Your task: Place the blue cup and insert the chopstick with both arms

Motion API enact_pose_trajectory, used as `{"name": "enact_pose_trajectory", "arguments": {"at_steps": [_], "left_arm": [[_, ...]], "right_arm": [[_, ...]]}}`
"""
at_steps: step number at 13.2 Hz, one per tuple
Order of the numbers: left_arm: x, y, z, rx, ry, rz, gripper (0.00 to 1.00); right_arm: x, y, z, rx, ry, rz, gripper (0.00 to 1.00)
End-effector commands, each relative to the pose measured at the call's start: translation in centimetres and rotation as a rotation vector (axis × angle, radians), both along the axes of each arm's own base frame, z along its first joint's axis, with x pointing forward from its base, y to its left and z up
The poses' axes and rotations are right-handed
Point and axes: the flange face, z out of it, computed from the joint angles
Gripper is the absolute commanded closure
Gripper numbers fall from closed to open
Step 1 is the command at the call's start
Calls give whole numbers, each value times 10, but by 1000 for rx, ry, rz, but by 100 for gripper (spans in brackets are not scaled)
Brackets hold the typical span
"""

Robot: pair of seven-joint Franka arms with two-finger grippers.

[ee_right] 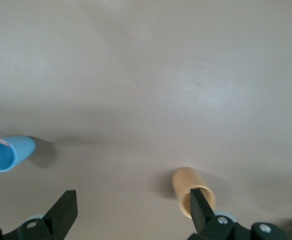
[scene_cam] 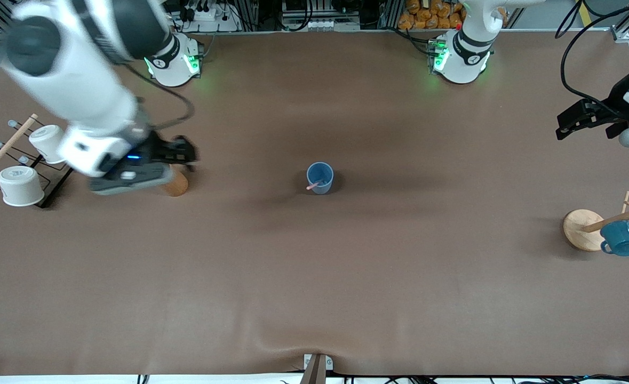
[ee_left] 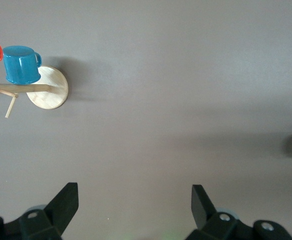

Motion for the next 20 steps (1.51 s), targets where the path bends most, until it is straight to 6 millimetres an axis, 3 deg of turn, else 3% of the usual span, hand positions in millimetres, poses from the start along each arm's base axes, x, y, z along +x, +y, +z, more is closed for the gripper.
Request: {"name": "enact_pose_trajectory", "arguments": {"at_steps": [1,4,7,12,20], "left_arm": [[-3,0,-2,-19,7,7,0],[-2,-1,-6,-19,17,2,0],[-1,0,-6,-18,15,1,0],[9,3,10,-21,-12,5,0],[7,6,12,-19,-2,24,0]], "right_arm": [[-32,-79,17,-2,36,-49,0],[-42,-151,38,0,46,-108,0],[-53,-197,51,2,70,-80,0],[-65,-209,74,-11,79,-96,0],[-69,-209,84,-13,87,-141,0]]}}
